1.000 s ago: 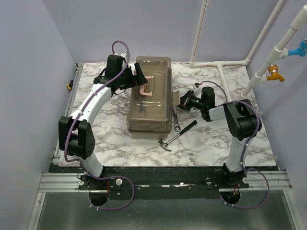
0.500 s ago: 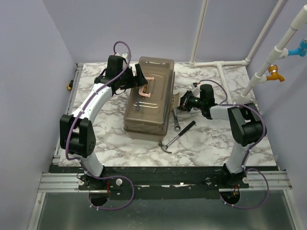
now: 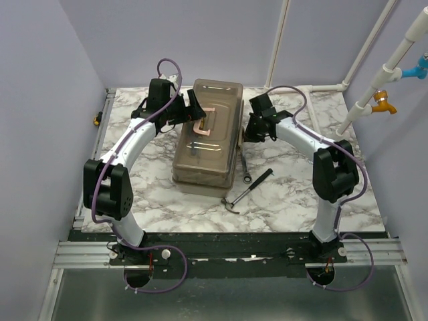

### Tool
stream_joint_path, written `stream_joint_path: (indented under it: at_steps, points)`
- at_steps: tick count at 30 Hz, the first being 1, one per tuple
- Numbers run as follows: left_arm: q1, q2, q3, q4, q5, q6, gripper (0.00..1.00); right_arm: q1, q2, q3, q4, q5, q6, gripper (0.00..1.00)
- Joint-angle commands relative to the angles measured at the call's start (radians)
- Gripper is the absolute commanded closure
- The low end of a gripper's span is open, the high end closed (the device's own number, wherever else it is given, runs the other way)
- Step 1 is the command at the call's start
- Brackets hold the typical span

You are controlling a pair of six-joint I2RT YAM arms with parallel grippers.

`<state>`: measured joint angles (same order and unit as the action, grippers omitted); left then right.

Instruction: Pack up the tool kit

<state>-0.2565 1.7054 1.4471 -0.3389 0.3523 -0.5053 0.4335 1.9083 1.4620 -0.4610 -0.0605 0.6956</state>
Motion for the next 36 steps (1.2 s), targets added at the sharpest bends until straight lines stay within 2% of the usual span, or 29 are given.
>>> stream_joint_path:
  at_steps: [1,6,13,17,23,30,36]
  points:
    - [-0.038,0.04,-0.073,0.009,0.09,-0.015,0.11,0.127,0.073,0.159,-0.142,0.19,0.058,0.99]
    - [-0.045,0.037,-0.111,0.044,0.095,-0.029,0.12,0.198,0.168,0.293,-0.292,0.383,0.121,0.99]
    - [-0.053,0.027,-0.141,0.059,0.096,-0.031,0.12,0.205,0.239,0.271,-0.25,0.408,0.142,0.99]
    - [-0.056,0.022,-0.162,0.075,0.098,-0.036,0.12,0.204,0.219,0.19,-0.113,0.307,0.124,0.99]
    - [-0.061,0.026,-0.206,0.117,0.118,-0.056,0.13,0.205,0.09,-0.069,0.344,0.024,0.14,0.99]
    - [-0.072,0.017,-0.254,0.17,0.135,-0.079,0.13,0.204,0.123,-0.054,0.451,-0.116,0.184,0.99]
    - [-0.067,-0.091,-0.281,0.155,0.022,-0.044,0.08,0.161,0.005,-0.135,0.427,-0.003,0.134,0.99]
